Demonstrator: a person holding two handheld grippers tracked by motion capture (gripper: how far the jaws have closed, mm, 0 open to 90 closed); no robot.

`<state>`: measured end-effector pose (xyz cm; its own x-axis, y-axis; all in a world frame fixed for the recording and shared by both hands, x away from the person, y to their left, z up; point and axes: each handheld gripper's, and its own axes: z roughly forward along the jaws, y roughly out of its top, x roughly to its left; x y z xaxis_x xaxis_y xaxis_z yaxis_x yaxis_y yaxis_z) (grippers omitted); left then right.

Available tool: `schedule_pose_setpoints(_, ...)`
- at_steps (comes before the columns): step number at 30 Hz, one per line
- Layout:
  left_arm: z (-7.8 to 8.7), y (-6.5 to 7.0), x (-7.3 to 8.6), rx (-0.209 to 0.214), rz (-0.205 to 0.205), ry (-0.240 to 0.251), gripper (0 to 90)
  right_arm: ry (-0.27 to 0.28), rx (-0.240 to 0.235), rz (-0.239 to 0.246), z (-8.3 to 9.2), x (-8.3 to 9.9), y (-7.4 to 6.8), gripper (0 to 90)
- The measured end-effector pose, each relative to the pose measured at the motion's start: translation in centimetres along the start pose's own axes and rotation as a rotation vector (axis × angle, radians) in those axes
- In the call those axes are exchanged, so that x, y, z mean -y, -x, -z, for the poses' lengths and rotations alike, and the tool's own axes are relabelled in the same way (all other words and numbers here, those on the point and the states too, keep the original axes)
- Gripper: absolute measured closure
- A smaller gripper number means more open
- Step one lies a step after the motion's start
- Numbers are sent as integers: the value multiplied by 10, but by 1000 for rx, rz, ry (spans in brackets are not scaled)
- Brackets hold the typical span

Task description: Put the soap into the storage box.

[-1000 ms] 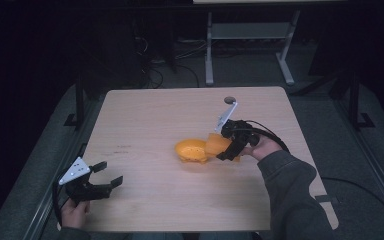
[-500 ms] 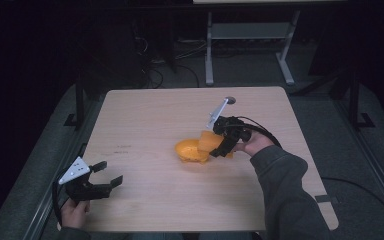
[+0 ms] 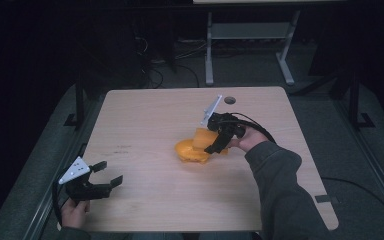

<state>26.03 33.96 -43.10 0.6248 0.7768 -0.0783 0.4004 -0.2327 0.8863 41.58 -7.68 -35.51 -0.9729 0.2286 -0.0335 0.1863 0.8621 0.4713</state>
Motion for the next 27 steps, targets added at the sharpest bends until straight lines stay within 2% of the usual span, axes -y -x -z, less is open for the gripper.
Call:
schedule_pose_setpoints(8,0,0,0,-2,-3,-2,143,25,-15,17,-2,-10,3,207)
schedule_pose_setpoints(18,1,-1,0,-2,-1,4,143,9,-22,35,-7,-22,4,207)
schedule_pose_setpoints(23,1,-1,0,-1,1,5,143,33,-35,44,-10,-29,5,207)
schedule_pose_setpoints(27,1,-1,0,-1,-2,4,143,21,-40,42,-16,-30,6,207)
